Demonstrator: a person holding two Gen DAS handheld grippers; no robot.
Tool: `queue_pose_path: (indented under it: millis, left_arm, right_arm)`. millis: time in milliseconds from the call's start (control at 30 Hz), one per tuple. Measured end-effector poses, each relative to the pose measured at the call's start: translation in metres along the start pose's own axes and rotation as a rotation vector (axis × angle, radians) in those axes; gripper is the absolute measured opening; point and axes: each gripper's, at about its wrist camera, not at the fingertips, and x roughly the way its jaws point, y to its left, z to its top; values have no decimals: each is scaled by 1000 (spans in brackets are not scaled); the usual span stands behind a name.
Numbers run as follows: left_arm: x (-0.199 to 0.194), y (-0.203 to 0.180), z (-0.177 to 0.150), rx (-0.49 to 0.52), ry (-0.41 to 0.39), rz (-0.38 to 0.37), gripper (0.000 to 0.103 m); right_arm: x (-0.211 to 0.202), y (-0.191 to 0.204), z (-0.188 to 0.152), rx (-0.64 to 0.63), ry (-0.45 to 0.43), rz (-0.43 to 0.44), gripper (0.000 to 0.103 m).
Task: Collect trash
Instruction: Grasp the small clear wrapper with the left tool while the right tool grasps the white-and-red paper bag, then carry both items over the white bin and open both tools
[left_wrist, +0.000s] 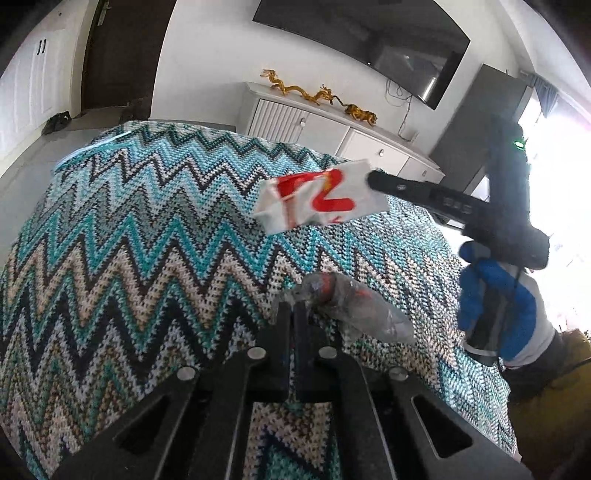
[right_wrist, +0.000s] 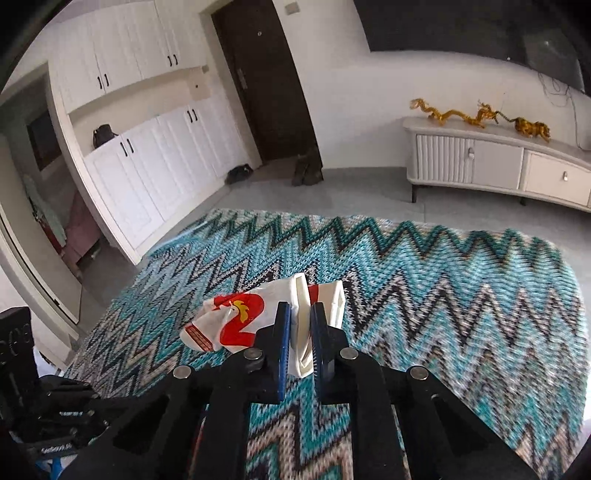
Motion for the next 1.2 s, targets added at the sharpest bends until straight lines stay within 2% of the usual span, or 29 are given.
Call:
queue_pose_path:
  millis: [300,667,900,1067,1200]
  left_arm:
    - [-30,-5,-3,3,-38,4,0]
    - [-70,-67,15,119,-89,-46,0]
    - [-72,-149,29,254,-87,-137,0]
    - [-53,-238,31,379,-65,-237,0]
    - [-22,-313,22,468,-19,-321,0]
  right_arm:
    - [-62,9,-10,-12,-84,-33,10]
    - [-173,-21,-23,55,-228,-149,10]
    - [-262,-64,-56,137,-298,-288,10]
    - [-323,-102,-97,206,-317,-420,10]
    - [-365,-136,-138,260,-295,-568,10]
